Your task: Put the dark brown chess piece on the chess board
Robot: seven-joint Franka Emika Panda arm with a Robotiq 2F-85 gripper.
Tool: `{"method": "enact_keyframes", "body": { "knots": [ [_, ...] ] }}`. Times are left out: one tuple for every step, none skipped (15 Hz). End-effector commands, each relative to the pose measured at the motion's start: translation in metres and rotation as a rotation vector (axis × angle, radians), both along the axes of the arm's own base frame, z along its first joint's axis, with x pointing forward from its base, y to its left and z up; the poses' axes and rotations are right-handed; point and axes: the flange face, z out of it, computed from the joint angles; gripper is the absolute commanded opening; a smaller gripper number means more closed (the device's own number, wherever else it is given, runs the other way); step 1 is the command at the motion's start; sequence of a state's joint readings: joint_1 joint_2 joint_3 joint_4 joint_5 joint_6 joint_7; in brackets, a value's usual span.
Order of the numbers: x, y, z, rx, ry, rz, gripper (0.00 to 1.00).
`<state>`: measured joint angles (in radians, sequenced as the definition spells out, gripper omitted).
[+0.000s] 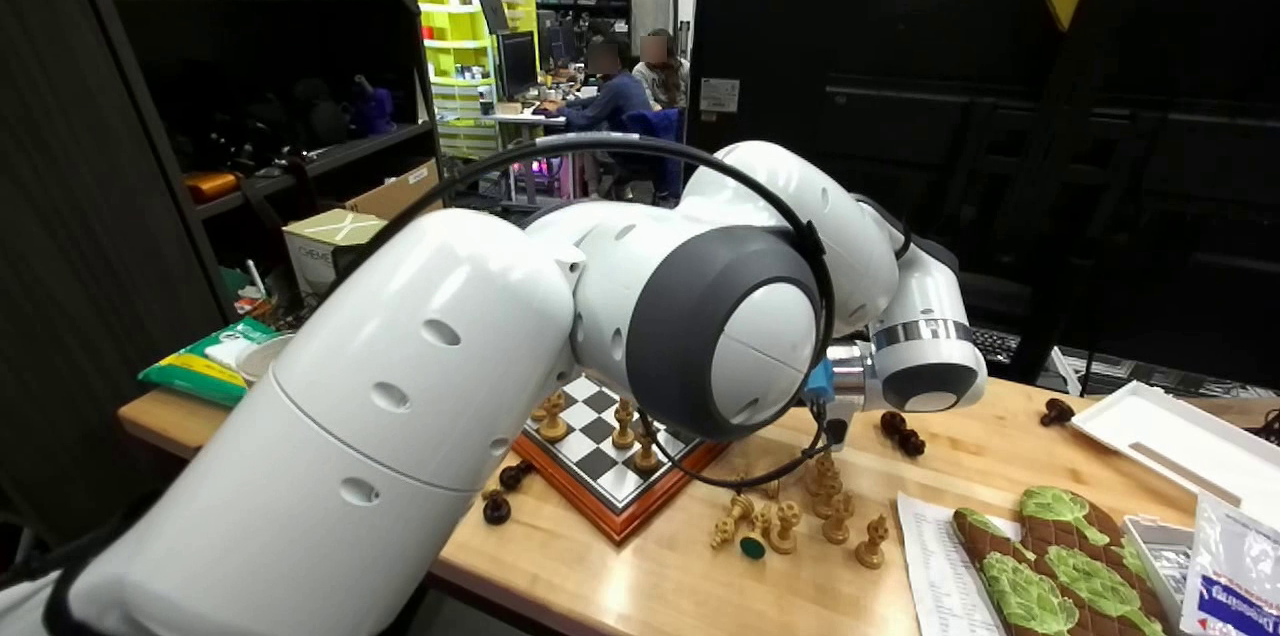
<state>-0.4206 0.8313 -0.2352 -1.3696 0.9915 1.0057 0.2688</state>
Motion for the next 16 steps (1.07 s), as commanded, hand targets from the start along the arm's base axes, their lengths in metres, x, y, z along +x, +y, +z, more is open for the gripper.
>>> {"method": "enact_keyframes", "body": {
  "knots": [
    [0.004,-0.003,0.003,0.032,0.033,-0.003,0.05],
    [0.004,-0.002,0.003,0.030,0.037,0.000,0.39],
    [0.005,-0.002,0.004,0.028,0.039,0.001,0.47],
    [0.006,-0.002,0.005,0.025,0.037,0.004,0.52],
    [0.006,-0.002,0.007,0.021,0.035,0.006,0.57],
    [0.007,-0.002,0.008,0.018,0.031,0.009,0.63],
    [0.007,-0.002,0.009,0.014,0.029,0.011,0.70],
    [0.008,-0.002,0.011,0.005,0.024,0.013,0.77],
    [0.009,-0.003,0.013,-0.003,0.014,0.016,0.84],
    [0.010,-0.003,0.017,-0.028,-0.001,0.024,0.91],
    [0.012,-0.003,0.020,-0.047,-0.007,0.029,0.99],
    [0.013,-0.004,0.025,-0.071,-0.012,0.035,1.00],
    [0.014,-0.005,0.029,-0.092,-0.021,0.040,1.00],
    [0.015,-0.006,0.034,-0.116,-0.030,0.046,1.00],
    [0.016,-0.006,0.041,-0.149,-0.039,0.057,1.00],
    [0.017,-0.007,0.046,-0.176,-0.045,0.065,1.00]
  ]
}}
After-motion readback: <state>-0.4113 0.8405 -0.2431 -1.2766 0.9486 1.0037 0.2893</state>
